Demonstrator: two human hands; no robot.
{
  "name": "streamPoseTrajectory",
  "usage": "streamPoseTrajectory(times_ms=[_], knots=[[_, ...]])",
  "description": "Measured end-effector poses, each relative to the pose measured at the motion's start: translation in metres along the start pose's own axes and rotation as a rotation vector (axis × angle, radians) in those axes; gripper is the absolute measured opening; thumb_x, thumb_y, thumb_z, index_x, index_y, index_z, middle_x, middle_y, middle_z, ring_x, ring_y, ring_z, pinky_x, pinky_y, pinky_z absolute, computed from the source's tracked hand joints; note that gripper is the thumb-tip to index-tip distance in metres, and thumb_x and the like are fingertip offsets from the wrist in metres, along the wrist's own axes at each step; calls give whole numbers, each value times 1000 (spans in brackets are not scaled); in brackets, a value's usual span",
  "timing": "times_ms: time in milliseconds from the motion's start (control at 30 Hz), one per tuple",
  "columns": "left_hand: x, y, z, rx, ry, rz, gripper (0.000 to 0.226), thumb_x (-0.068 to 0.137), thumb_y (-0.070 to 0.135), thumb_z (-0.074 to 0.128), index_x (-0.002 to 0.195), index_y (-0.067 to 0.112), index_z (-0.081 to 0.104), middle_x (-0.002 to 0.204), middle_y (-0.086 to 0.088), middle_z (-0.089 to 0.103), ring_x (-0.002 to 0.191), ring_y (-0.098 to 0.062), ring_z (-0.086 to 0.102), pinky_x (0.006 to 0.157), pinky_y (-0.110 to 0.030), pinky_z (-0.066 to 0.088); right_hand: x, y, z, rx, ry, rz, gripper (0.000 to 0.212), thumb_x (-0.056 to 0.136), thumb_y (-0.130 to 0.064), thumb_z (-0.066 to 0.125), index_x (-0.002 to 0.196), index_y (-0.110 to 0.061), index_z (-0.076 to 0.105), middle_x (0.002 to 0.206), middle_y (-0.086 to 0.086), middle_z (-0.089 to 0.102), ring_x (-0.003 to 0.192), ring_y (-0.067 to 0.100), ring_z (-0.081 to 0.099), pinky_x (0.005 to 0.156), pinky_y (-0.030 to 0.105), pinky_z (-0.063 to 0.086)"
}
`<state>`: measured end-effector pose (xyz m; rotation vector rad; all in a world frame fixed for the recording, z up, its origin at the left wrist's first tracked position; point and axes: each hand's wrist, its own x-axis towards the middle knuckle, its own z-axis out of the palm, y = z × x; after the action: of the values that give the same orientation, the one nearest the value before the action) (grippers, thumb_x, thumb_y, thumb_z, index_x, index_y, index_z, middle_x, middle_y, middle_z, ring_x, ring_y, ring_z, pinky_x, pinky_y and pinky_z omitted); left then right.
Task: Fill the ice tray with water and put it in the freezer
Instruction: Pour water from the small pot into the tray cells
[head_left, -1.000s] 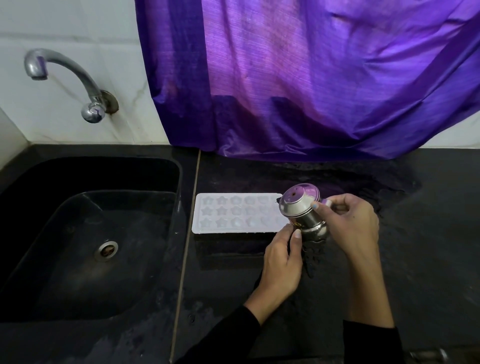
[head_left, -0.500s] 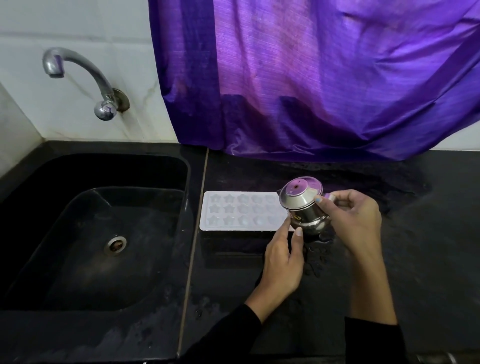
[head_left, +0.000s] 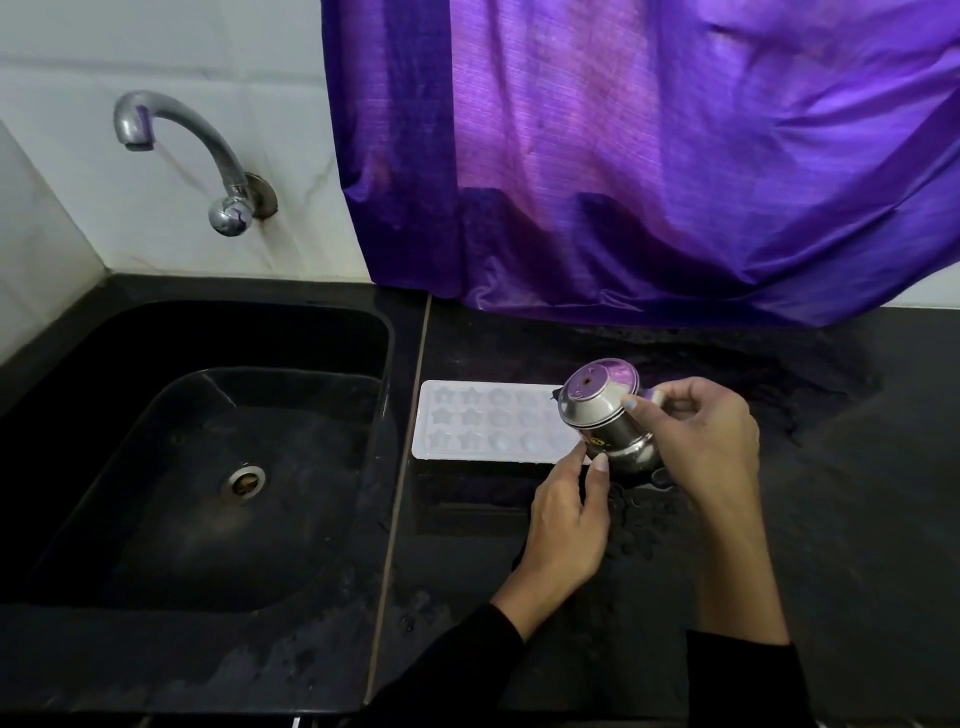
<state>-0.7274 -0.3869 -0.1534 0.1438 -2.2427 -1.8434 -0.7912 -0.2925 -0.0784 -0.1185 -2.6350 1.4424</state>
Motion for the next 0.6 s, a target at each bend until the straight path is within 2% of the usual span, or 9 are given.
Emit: streamPoseTrajectory(times_ms=[200,400,600], knots=[[0,-2,0,14,0,-10,33,102,31,36,129,27,55,103,3,68,96,-6,60,80,-11,41,0,-2,0,-24,-9,6,20,74,-38,77,73,-26,62,77,-9,67,77,20,67,70,50,58],[-1,-1,0,19,3,-9,33,103,32,35,130,28,54,111,8,66,104,-1,58,85,-9,40,-1,-2,0,-30,-7,-1,20,74,-38,77,73,-26,61,77,-9,67,77,20,67,68,50,58],[-3,-1,2,20,14,-9,30,102,31,36,124,26,57,104,9,66,98,-1,59,82,-10,41,-2,-2,-1,-32,-13,-4,20,75,-37,77,73,-27,61,77,-9,67,77,21,68,69,50,58]])
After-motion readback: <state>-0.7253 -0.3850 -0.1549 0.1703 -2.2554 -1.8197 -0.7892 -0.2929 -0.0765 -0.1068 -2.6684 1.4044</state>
